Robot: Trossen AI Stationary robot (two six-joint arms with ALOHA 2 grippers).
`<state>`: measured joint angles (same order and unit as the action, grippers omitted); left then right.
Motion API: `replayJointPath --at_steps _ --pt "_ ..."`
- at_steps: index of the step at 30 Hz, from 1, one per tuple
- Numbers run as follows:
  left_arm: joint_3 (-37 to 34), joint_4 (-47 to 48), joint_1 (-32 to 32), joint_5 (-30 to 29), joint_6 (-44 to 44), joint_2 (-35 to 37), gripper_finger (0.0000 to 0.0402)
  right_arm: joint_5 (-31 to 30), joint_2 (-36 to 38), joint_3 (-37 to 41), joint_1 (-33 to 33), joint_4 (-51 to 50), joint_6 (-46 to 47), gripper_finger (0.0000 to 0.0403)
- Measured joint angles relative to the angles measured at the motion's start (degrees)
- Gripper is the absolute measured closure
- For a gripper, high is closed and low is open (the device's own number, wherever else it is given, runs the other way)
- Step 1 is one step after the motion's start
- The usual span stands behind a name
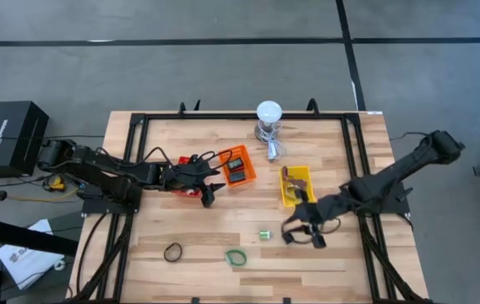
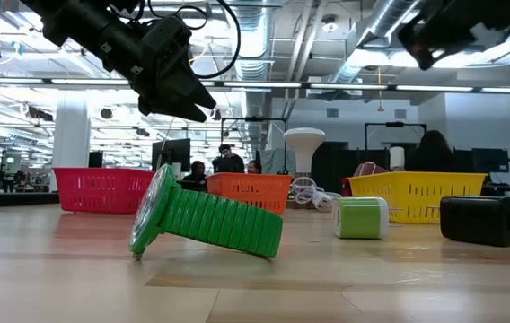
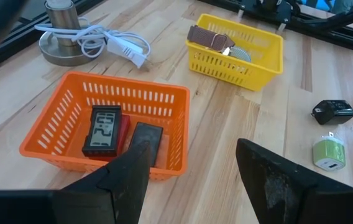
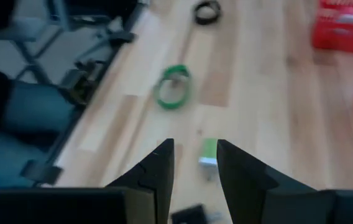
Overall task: Pick & Place Office items
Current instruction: Put the green charger adapter into the red bin
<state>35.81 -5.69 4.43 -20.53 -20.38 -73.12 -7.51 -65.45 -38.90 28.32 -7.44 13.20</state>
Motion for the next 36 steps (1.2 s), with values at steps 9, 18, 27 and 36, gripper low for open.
replayJointPath --at_steps 9,18,27,36 --pt "0.00 -0.59 0.01 0.02 0.00 0.00 0.0169 -9.07 6.52 3.98 -0.07 4.03 -7.18 0.0290" --pt "0.00 -0.88 0.00 0.02 0.00 0.01 0.0169 -9.06 7.84 3.98 -7.00 3.83 -1.21 0.0290" --pt "0.00 -1.45 0.00 0.00 0.00 0.02 0.0169 -4.60 -2.22 3.86 -11.85 6.38 -2.72 0.0285" --pt "0.00 -1.87 0.00 0.02 0.02 0.01 0.0169 -1.57 -14.58 -0.38 -9.40 8.79 -3.03 0.0195"
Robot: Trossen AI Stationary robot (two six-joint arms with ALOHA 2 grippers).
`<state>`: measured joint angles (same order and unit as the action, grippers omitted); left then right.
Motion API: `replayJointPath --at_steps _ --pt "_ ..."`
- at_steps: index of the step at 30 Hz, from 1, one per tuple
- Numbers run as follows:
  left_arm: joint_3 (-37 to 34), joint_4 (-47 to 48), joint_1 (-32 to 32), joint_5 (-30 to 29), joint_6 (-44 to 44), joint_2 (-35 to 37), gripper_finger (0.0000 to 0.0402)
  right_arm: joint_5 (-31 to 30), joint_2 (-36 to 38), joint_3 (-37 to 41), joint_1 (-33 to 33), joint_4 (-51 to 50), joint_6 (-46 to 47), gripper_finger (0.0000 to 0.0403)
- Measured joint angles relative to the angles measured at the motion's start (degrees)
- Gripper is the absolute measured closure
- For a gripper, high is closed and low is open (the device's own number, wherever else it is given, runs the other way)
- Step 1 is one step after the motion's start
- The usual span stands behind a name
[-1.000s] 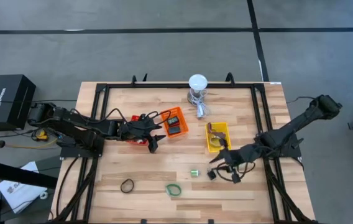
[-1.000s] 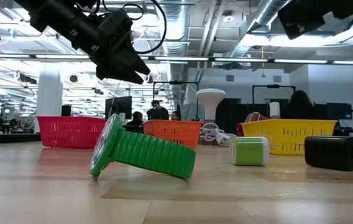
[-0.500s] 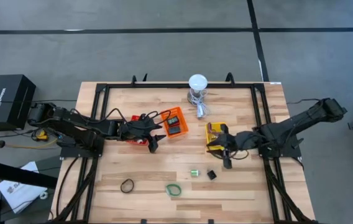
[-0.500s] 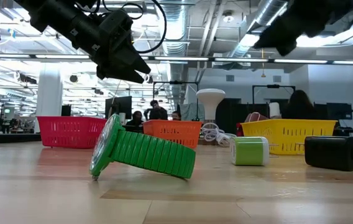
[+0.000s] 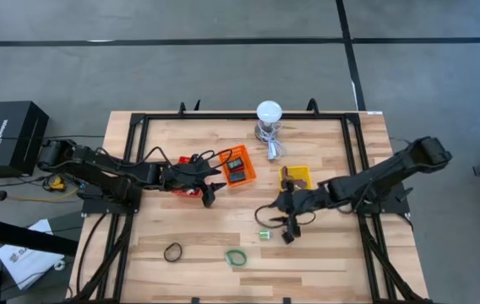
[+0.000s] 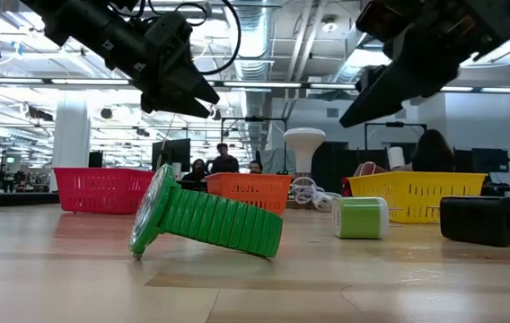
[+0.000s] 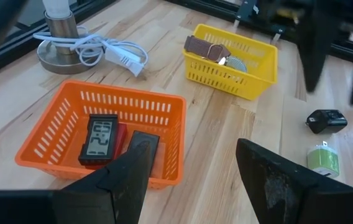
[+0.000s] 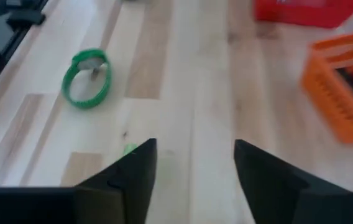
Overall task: Pick & Place Office items
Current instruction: Put the green charger adapter into the red bin
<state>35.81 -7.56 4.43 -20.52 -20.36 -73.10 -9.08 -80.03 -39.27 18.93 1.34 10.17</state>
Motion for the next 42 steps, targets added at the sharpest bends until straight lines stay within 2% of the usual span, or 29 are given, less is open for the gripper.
replayJointPath --at_steps 3,6,12,22,31,35,42 --pt "0.00 -0.25 0.02 -0.02 0.37 0.00 0.0169 0.11 -4.48 -1.97 2.28 2.83 -0.01 0.0164" --pt "0.02 -0.37 0.00 -0.01 0.41 0.00 0.0169 0.11 -8.70 -3.47 4.55 5.99 0.24 0.0150" --pt "0.02 -0.48 0.00 -0.02 0.55 -0.02 0.0169 -0.46 -14.80 -5.70 6.93 6.89 2.62 0.0148" --pt "0.02 -0.76 0.00 -0.02 0.50 -0.02 0.0169 -1.44 -21.95 -5.94 6.08 6.14 4.87 0.0148" --pt "0.02 -1.00 0.01 -0.02 0.46 -0.01 0.0169 -1.55 -24.24 -6.00 6.07 6.62 4.87 0.0149" --pt "0.02 -1.14 0.00 -0.01 0.46 0.00 0.0169 -1.55 -24.15 -6.00 6.07 6.54 4.81 0.0172" --pt "0.02 -1.58 0.01 -0.01 0.44 -0.01 0.0169 -1.23 -24.18 -6.00 4.73 6.44 4.85 0.0256"
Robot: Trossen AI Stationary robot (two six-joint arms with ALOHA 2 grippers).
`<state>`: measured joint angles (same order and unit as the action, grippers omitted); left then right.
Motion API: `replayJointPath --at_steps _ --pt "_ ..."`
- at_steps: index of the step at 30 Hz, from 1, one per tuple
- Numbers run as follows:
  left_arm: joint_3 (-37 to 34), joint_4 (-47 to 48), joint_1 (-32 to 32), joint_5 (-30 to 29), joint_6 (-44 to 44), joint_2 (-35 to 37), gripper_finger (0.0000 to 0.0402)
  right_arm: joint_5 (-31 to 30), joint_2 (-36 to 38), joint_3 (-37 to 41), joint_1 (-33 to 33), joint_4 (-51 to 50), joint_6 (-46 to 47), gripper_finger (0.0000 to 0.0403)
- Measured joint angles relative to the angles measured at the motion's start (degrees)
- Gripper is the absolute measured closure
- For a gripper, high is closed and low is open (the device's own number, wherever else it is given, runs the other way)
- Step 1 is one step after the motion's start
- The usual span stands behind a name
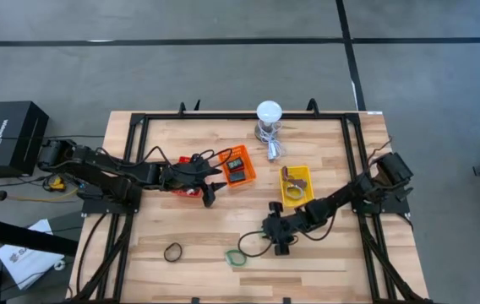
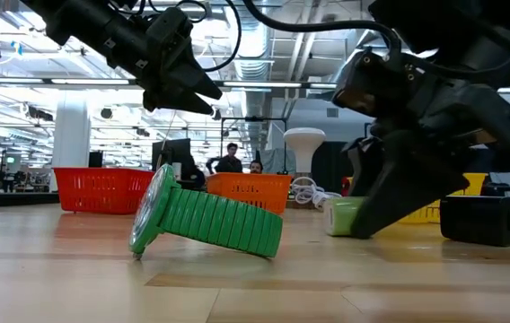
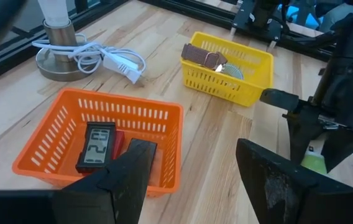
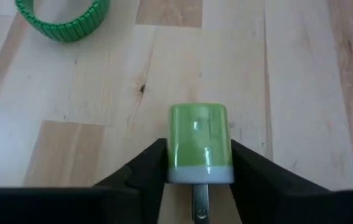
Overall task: Pick & Place Office items
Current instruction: Put the green charger adapter into the red bin
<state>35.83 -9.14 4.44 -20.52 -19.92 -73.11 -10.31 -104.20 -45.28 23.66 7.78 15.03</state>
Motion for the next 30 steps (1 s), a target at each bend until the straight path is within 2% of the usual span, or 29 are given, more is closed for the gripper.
replayJointPath --at_steps 2,6,12,15,17,22,28,30 --pt "0.00 0.00 -0.01 -0.01 0.00 0.00 0.0169 0.22 0.02 0.00 -0.57 0.03 -0.02 0.0275" --pt "0.00 -0.22 0.29 0.32 1.25 0.01 0.0169 1.92 0.11 -0.04 -1.80 0.00 -0.69 0.0277" --pt "0.00 -1.24 4.54 9.49 13.23 -0.01 0.0181 3.08 -0.04 -2.32 -3.83 -0.85 -5.07 0.0251" --pt "0.00 -1.40 8.50 11.14 18.10 -0.01 0.0195 3.00 -0.04 -3.93 -5.38 -0.70 -6.45 0.0263" --pt "0.00 -1.65 11.45 9.58 20.33 -0.01 0.0205 4.27 -0.04 -4.99 -6.73 -0.80 -6.49 0.0278" --pt "-0.04 -2.15 17.75 1.48 27.78 -1.82 0.0212 10.45 -0.02 -7.68 -10.55 -0.81 -6.50 0.0278" --pt "-0.04 -8.81 22.09 -4.17 36.84 -9.70 0.0182 17.50 0.00 -11.61 -14.29 -0.72 -8.57 0.0270" --pt "-0.07 -11.21 23.38 -8.10 41.81 -12.40 0.0168 20.31 0.00 -13.10 -15.29 -0.71 -8.57 0.0272"
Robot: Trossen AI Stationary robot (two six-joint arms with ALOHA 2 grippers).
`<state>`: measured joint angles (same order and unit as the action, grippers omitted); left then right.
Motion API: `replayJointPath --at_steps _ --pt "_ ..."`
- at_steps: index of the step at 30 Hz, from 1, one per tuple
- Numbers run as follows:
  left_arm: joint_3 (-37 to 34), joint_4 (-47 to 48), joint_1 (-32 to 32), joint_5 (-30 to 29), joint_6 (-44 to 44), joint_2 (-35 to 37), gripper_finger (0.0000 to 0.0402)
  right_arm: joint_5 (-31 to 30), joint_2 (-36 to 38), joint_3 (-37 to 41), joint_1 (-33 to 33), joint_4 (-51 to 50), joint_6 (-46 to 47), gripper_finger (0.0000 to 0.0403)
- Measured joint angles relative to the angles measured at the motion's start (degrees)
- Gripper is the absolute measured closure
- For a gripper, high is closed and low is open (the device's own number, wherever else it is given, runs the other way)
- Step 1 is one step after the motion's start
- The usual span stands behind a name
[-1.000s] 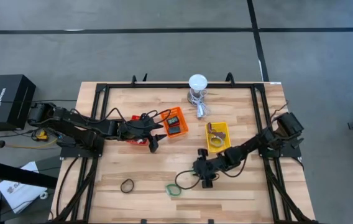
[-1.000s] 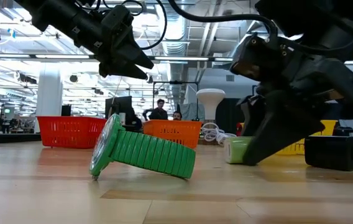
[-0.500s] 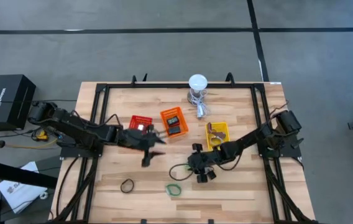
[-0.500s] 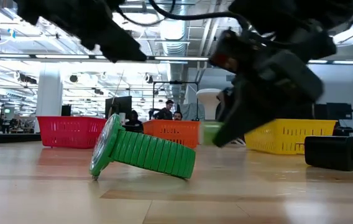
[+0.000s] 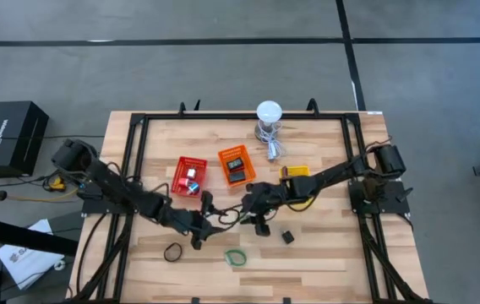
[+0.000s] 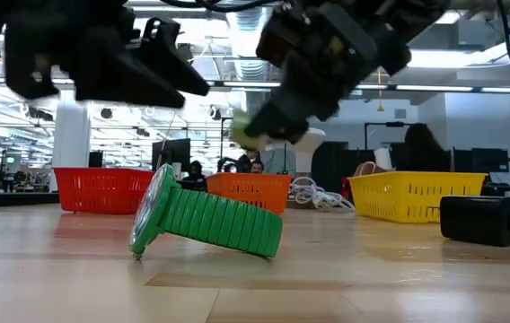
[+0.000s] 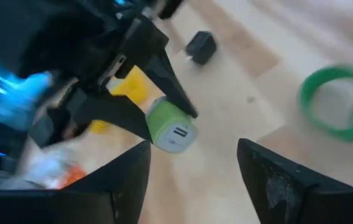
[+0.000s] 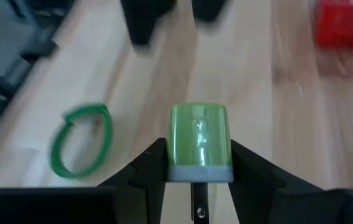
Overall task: Pick & Place Office items
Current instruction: Put the green charger adapter into the red bin
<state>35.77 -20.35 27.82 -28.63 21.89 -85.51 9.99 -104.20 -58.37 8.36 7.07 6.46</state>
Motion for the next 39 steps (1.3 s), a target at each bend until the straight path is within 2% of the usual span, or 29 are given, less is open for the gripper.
replayJointPath --at_steps 4,9,19,28,33,39 --pt "0.00 -6.59 1.53 -8.64 13.43 -4.05 0.0148 5.35 0.00 -2.54 -1.68 0.00 0.84 0.0273" --pt "0.03 -12.54 1.54 -8.82 22.22 -5.40 0.0139 8.25 0.02 -4.54 -2.55 0.00 1.04 0.0268" --pt "0.04 -14.50 -0.33 -8.54 23.28 -4.96 0.0167 9.69 0.02 -7.06 -3.35 0.17 1.07 0.0266" --pt "0.07 -15.15 -0.53 -8.87 23.37 -4.90 0.0229 9.69 0.02 -7.34 -3.28 0.07 1.14 0.0265" --pt "0.08 -15.75 -0.53 -8.60 23.22 -4.91 0.0262 9.69 0.02 -7.37 -3.24 0.31 1.38 0.0248" --pt "0.04 -15.85 -0.55 -8.50 23.24 -4.96 0.0254 9.70 0.13 -7.59 -3.24 0.39 4.07 0.0234"
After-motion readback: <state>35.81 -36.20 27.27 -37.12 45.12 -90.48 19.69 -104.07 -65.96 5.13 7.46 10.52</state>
